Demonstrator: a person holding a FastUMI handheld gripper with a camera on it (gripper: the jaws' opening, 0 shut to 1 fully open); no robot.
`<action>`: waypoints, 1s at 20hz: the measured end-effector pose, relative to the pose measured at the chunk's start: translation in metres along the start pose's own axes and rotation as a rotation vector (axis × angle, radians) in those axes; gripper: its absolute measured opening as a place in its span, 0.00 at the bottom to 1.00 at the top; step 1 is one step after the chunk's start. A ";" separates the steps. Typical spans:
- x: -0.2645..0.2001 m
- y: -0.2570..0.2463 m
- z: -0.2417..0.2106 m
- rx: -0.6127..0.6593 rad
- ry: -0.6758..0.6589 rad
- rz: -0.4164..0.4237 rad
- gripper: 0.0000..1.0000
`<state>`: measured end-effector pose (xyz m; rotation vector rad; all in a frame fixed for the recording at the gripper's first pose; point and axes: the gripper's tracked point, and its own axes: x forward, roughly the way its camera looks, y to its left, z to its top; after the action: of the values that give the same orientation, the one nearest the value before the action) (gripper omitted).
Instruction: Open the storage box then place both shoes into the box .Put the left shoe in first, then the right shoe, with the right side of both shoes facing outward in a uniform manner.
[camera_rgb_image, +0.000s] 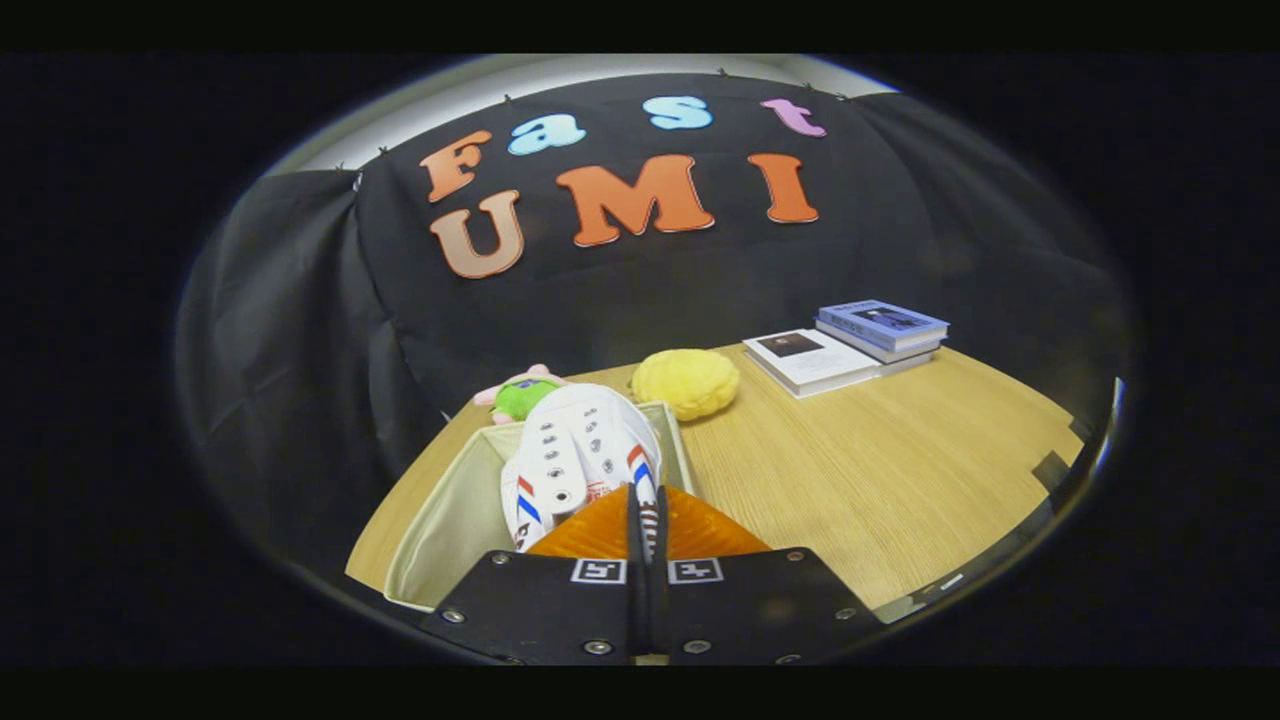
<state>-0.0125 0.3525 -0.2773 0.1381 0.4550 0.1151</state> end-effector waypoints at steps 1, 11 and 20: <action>-0.003 0.000 0.001 0.000 -0.011 0.001 0.01; -0.019 0.001 0.020 -0.080 -0.068 0.036 0.80; -0.045 -0.055 0.096 -0.196 -0.212 0.033 0.97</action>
<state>-0.0060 0.2815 -0.1816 -0.0349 0.2279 0.1748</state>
